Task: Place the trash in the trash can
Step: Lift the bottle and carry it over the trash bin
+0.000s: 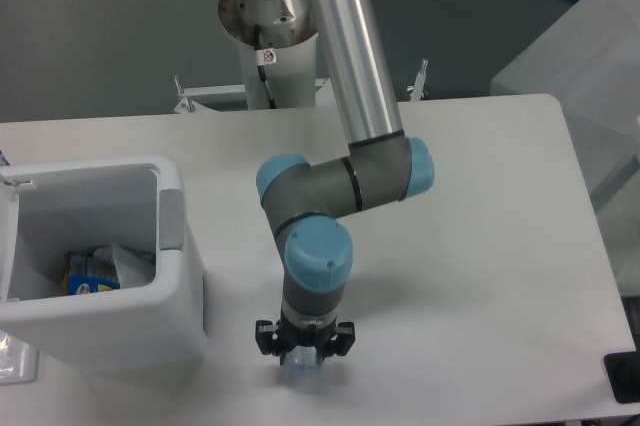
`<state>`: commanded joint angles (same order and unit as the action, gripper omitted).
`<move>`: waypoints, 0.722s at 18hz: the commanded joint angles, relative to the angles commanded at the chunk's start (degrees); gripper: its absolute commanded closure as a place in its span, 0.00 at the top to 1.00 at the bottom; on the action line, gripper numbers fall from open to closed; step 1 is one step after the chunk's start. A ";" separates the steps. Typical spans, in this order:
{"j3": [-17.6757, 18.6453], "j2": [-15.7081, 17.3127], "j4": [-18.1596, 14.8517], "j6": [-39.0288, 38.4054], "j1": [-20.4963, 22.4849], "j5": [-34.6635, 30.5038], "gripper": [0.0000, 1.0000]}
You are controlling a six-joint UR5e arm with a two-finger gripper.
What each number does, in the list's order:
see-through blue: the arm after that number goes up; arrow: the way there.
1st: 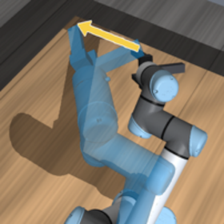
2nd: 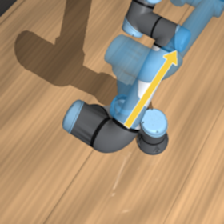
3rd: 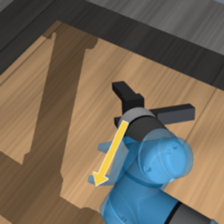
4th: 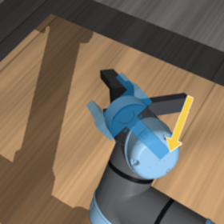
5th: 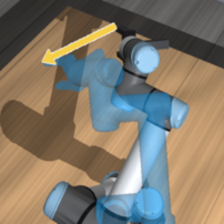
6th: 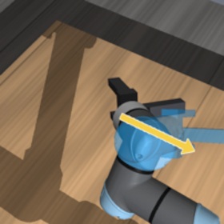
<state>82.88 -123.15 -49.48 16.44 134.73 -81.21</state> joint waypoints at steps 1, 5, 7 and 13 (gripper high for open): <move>-0.35 1.14 0.09 -0.52 0.44 0.09 0.60; -3.24 5.71 0.70 -4.12 2.64 1.23 0.60; -5.18 7.65 1.23 -6.67 3.61 3.16 0.60; -9.14 10.82 7.29 -12.75 3.96 7.64 0.60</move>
<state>73.74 -112.33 -42.20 3.69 138.69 -73.57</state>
